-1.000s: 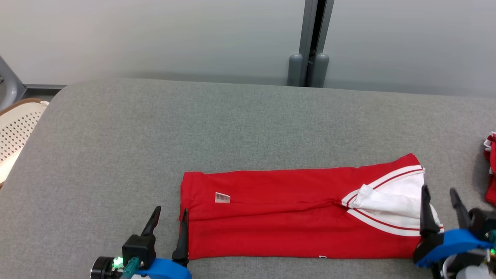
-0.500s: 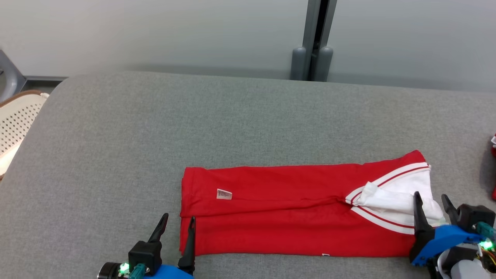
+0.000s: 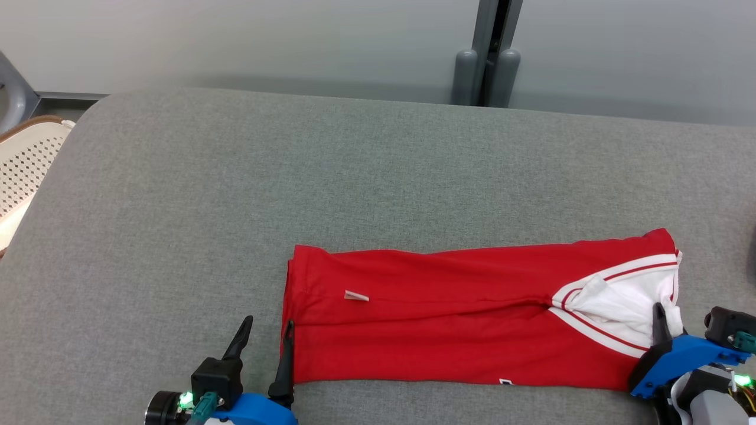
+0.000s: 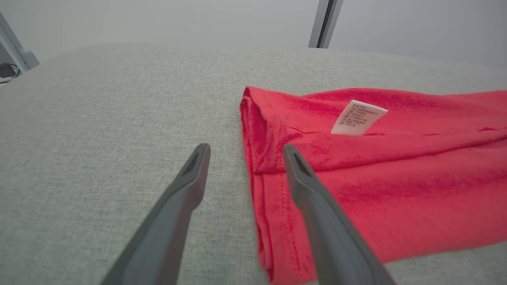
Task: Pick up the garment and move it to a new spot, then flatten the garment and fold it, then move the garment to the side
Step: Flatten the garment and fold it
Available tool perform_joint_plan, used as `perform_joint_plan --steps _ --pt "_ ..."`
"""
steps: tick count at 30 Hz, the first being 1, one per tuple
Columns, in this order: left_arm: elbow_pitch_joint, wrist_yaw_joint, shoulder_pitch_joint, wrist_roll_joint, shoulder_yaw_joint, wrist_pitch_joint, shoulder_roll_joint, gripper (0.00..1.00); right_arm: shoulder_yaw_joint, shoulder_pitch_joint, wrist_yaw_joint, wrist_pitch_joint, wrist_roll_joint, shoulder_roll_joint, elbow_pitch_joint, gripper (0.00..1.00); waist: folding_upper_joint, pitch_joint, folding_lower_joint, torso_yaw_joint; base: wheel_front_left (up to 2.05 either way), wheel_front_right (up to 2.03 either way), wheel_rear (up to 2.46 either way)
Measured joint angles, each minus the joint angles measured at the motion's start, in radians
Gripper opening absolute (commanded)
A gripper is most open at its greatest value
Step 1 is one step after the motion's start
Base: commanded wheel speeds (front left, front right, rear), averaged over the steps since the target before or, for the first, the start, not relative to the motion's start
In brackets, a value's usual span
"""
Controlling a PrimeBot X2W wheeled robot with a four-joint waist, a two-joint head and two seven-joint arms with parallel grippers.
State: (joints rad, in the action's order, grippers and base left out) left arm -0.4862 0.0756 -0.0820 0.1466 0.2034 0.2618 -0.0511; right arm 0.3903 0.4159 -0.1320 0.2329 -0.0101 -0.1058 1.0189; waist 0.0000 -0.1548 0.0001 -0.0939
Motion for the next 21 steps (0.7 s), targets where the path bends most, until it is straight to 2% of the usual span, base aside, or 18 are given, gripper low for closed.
perform_joint_plan --steps 6,9,14,21 --pt "0.0 0.0 0.0 -0.005 -0.006 0.0 0.0 1.0 0.051 -0.027 -0.002 0.029 0.009 -0.021 -0.041 0.0 0.0 0.016 0.0 0.029 0.0 0.0 0.0" --pt "-0.001 0.0 0.0 0.003 0.0 0.0 0.001 1.0 0.045 -0.056 0.001 0.028 0.013 -0.021 -0.182 0.0 0.0 0.024 0.0 0.042 0.0 0.0 0.0" --pt "-0.002 0.0 0.0 0.016 0.023 0.0 0.0 1.0 -0.125 -0.108 0.001 0.029 0.111 0.035 -0.421 0.0 0.0 0.033 0.0 0.043 0.0 0.0 0.0" --pt "-0.013 -0.008 0.003 0.036 0.057 0.0 0.001 1.0 -0.394 -0.183 0.001 0.029 0.279 0.053 -0.567 0.0 0.0 0.054 0.0 -0.016 0.0 0.0 0.0"
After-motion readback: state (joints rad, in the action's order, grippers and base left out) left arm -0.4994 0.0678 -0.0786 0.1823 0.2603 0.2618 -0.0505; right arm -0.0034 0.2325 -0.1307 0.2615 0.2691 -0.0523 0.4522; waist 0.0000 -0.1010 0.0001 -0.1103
